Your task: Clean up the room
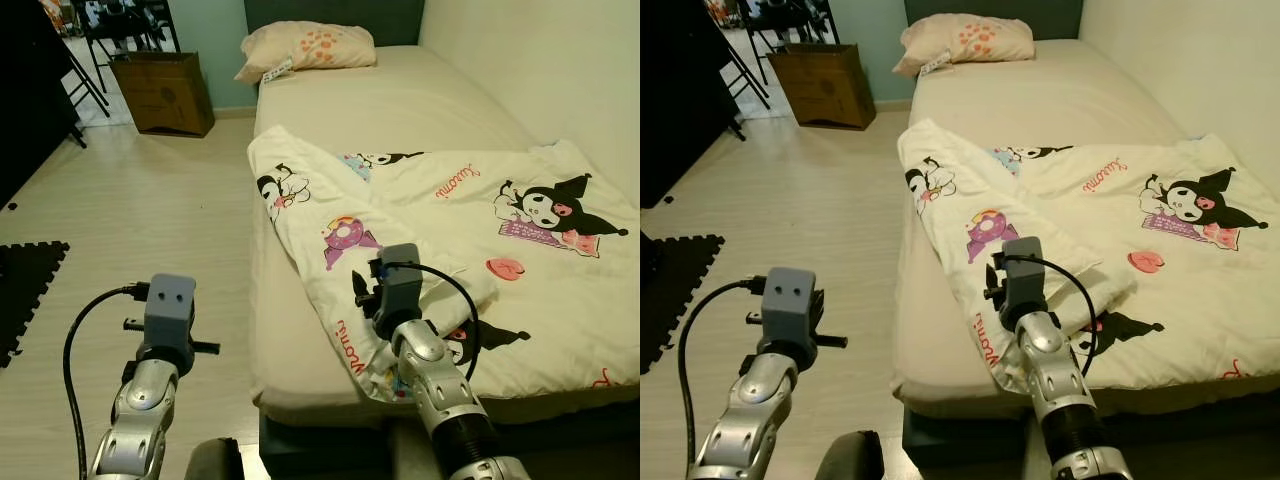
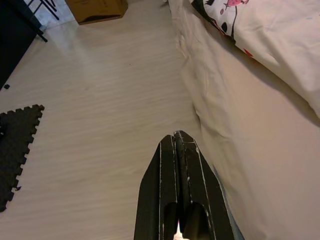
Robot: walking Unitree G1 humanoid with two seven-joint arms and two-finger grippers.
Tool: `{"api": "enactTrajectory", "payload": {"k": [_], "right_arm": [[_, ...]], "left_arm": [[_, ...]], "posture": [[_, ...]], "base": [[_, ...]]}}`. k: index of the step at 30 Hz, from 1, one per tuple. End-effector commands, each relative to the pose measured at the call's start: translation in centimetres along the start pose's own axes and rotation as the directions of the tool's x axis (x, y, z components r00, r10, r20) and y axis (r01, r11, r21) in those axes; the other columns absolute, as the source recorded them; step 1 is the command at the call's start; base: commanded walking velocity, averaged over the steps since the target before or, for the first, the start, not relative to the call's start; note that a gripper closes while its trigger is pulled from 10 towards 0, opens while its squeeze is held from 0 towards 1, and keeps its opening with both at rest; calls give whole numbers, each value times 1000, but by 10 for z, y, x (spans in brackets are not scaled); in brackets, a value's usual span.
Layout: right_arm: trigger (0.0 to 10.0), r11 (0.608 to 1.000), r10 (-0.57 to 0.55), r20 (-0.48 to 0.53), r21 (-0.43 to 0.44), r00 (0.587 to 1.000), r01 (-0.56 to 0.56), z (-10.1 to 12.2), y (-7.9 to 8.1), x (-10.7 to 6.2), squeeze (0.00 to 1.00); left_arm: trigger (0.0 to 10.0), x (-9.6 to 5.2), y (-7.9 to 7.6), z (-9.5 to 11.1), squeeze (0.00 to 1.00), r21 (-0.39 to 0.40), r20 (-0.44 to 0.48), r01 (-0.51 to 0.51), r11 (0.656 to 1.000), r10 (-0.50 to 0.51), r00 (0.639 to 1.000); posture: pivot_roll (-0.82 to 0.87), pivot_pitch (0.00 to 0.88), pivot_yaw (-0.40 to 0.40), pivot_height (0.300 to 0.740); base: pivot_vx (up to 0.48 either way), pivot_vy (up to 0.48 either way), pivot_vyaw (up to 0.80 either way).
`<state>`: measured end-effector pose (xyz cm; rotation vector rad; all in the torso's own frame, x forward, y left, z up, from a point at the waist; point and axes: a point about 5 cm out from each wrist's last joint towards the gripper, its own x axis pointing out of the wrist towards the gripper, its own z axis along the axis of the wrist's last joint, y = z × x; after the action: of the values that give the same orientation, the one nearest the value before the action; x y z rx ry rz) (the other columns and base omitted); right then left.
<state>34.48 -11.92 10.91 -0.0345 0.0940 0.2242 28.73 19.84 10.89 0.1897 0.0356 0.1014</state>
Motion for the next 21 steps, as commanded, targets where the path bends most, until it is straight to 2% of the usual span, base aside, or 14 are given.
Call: {"api": "enactTrajectory", "payload": {"k": [1,8,9,10,11,12,13,14,15,17,18,19,20,21], "right_arm": [[10000,1000,-13,22,7,1000,13,5,-3,4,0],[10000,995,-84,85,56,993,79,31,-23,17,0],[10000,985,-148,92,99,985,139,39,-39,21,0],[10000,985,-148,92,99,985,139,39,-39,21,0],[10000,975,-191,93,131,977,178,44,-49,23,0],[10000,959,-237,84,183,968,219,45,-59,24,137],[10000,959,-237,84,183,968,219,45,-59,24,137],[10000,919,-299,42,283,953,276,39,-73,23,1000],[10000,874,-346,0,363,938,322,33,-82,20,1000],[10000,874,-346,0,363,938,322,33,-82,20,1000],[10000,831,-382,-26,429,924,355,30,-90,18,1000],[10000,831,-382,-26,429,924,355,30,-90,18,1000],[10000,793,-412,-34,478,911,376,30,-97,16,1000],[10000,793,-412,-34,478,911,376,30,-97,16,1000]], "left_arm": [[10000,1,8,0,0,30,3,-7,1000,7,1000],[10000,-2,13,3,0,39,20,-7,999,7,1000],[10000,-2,12,8,0,29,44,9,1000,-10,999],[10000,-2,12,8,0,29,44,9,1000,-10,999],[10000,-3,12,11,0,22,62,21,1000,-22,998],[10000,-3,11,15,0,19,80,39,999,-40,996],[10000,-3,11,15,0,19,80,39,999,-40,996],[10000,-3,11,18,0,20,92,60,998,-61,994],[10000,-3,10,20,0,27,100,75,997,-77,992],[10000,-3,10,20,0,27,100,75,997,-77,992],[10000,-3,11,22,0,41,106,89,995,-93,990],[10000,-3,11,22,0,41,106,89,995,-93,990],[10000,-5,12,24,0,48,111,95,994,-100,989],[10000,-5,12,24,0,48,111,95,994,-100,989]], "posture": [[-32,128,6,546],[-18,159,12,531],[-9,170,18,531],[-9,170,18,531],[-9,170,18,531],[-2,179,23,531],[-2,179,23,531],[11,194,30,531],[25,201,33,531],[25,201,33,531],[31,205,35,531],[31,205,35,531],[39,209,37,531],[39,209,37,531]], "base": [[0,0,0],[0,0,0],[0,0,0],[0,0,0],[0,0,0],[0,0,0],[0,0,0],[0,0,0],[0,0,0],[0,0,0],[0,0,0],[0,0,0],[0,0,0],[0,0,0]]}}
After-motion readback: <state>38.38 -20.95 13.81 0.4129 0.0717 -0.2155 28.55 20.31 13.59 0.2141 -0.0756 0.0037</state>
